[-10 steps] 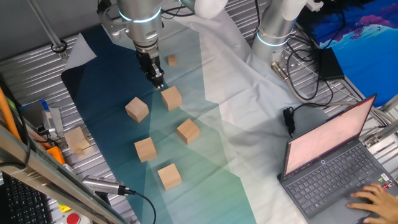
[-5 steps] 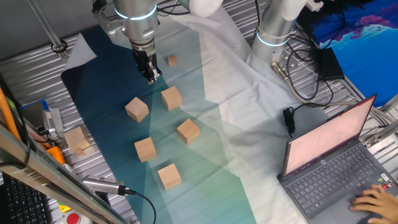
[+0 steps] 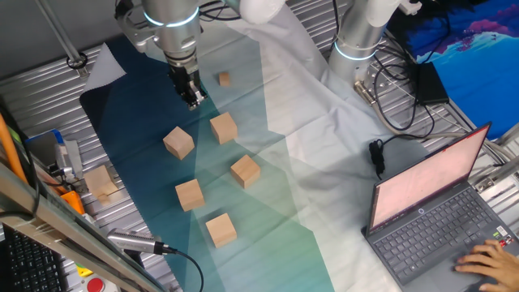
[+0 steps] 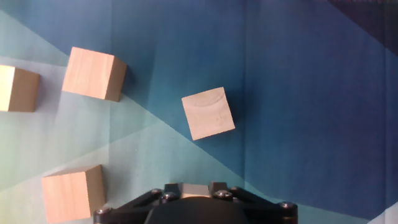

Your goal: Stack the blocks in a vertical line of five

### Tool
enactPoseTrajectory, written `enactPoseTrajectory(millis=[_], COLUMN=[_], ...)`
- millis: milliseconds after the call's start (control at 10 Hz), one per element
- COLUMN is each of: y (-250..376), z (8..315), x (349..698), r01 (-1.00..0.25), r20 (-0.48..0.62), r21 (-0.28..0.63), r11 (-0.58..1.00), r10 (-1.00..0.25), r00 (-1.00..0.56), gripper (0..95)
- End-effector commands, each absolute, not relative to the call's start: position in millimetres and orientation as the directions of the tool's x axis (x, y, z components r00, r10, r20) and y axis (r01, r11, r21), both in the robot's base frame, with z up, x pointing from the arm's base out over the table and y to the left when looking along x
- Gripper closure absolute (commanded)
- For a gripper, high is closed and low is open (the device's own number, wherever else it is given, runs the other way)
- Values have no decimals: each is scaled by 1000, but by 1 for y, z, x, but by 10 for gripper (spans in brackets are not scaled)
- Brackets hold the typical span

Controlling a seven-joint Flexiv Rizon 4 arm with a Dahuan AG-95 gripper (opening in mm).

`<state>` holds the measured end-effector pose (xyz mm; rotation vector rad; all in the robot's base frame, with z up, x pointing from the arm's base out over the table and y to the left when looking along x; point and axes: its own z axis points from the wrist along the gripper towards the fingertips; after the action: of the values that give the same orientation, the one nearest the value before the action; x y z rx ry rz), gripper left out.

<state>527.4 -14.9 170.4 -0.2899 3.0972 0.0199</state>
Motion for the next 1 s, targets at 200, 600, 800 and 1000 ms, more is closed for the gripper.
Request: enactPoseTrajectory(millis=[200, 600, 800, 1000], y=[-15, -16, -19, -19], z=[168, 163, 158, 155], x=[537, 552, 559, 561], r01=[-191, -194, -199, -190], r20=[-26, -24, -23, -23], r21=[12, 18, 18, 18], r11=[982, 981, 980, 982], r10=[-191, -193, -198, -190], r00=[-981, -981, -980, -982], gripper=[950, 950, 950, 950])
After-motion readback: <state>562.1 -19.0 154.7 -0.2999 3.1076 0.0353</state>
